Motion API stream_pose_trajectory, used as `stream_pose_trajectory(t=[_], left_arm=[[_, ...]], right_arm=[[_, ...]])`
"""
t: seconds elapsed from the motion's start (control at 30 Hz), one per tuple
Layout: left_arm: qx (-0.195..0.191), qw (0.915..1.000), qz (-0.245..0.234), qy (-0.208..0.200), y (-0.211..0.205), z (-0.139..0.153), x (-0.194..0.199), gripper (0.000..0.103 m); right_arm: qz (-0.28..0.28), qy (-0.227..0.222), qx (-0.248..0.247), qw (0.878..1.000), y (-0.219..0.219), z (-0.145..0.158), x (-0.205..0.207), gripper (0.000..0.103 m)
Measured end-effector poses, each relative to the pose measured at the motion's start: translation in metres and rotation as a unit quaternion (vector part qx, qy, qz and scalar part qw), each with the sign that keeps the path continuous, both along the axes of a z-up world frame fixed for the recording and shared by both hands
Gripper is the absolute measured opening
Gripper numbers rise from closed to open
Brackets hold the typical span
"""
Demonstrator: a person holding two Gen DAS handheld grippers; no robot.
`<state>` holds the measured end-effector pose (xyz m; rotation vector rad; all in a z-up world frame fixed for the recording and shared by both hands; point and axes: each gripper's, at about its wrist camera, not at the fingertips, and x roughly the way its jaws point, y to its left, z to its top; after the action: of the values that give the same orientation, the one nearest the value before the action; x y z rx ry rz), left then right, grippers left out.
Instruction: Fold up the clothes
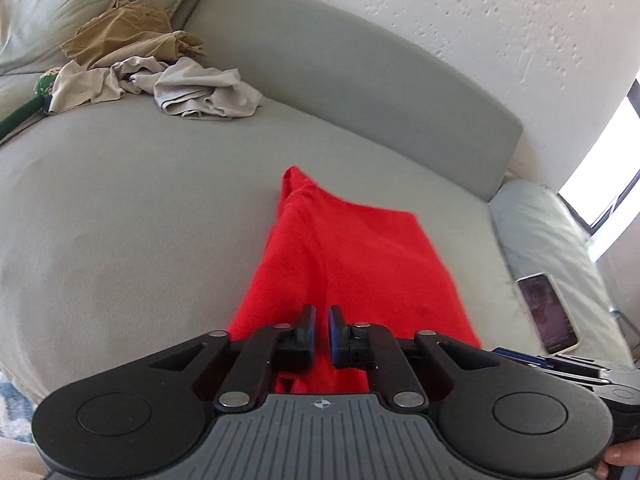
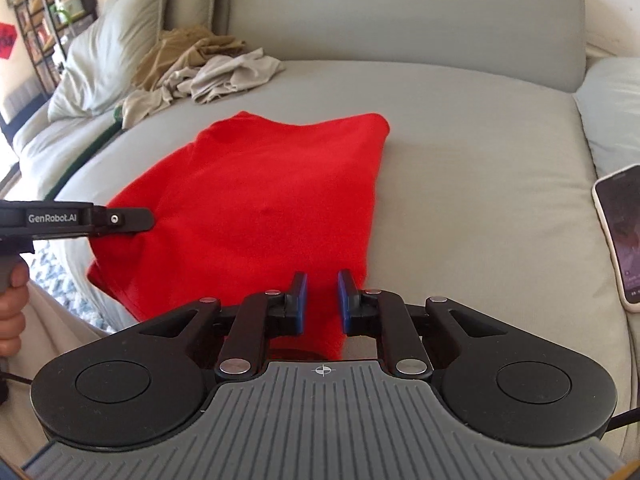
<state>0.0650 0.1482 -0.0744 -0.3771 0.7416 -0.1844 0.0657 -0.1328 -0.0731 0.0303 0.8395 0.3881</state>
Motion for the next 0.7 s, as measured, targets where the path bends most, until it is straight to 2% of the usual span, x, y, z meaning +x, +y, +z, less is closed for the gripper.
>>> stream_pose_trajectory(t=[0.03,0.1,0.17,0.27,0.33,0.37,0.4,0.47,0.53,0.57,0.7], left_arm=[[-0.023,0.9996,-0.003,-0.016,-0.001,0.007,0.0,0.008],[-0.039,0.9986,-0.023,-0.028,-0.011,0.013,0.008,0.01],[-0.054,0.9968,-0.043,-0.04,-0.021,0.019,0.015,0.01],[-0.044,0.992,-0.117,-0.017,-0.047,0.006,0.028,0.008],[-0.021,0.9847,-0.169,0.036,-0.063,-0.01,0.029,0.009],[0.011,0.983,-0.168,0.072,-0.069,-0.02,0.028,0.007],[0.022,0.9837,-0.159,0.081,-0.068,-0.025,0.024,0.006],[-0.013,0.9836,-0.146,0.105,-0.053,-0.022,0.02,0.007],[-0.027,0.9815,-0.135,0.133,-0.039,-0.015,0.015,0.007],[-0.026,0.9831,-0.134,0.122,-0.035,-0.008,0.013,0.005],[-0.045,0.9923,-0.105,0.047,-0.025,0.022,0.027,0.016]], right_arm=[[-0.005,-0.009,0.013,1.0,-0.006,0.006,0.0,0.023],[-0.015,-0.023,0.055,0.998,-0.02,0.016,0.006,0.025],[-0.028,-0.011,0.114,0.993,-0.031,0.018,0.022,0.025],[-0.023,0.02,0.189,0.981,-0.035,0.003,0.054,0.025],[-0.01,0.041,0.229,0.972,-0.032,-0.011,0.075,0.025],[-0.004,0.056,0.247,0.967,-0.03,-0.018,0.085,0.025],[0.0,0.069,0.259,0.964,-0.029,-0.024,0.093,0.025],[-0.006,0.081,0.258,0.963,-0.027,-0.033,0.104,0.025],[-0.013,0.083,0.263,0.961,-0.031,-0.037,0.109,0.025],[-0.014,0.078,0.267,0.961,-0.034,-0.036,0.111,0.025],[-0.017,0.058,0.278,0.959,-0.037,-0.034,0.132,0.025]])
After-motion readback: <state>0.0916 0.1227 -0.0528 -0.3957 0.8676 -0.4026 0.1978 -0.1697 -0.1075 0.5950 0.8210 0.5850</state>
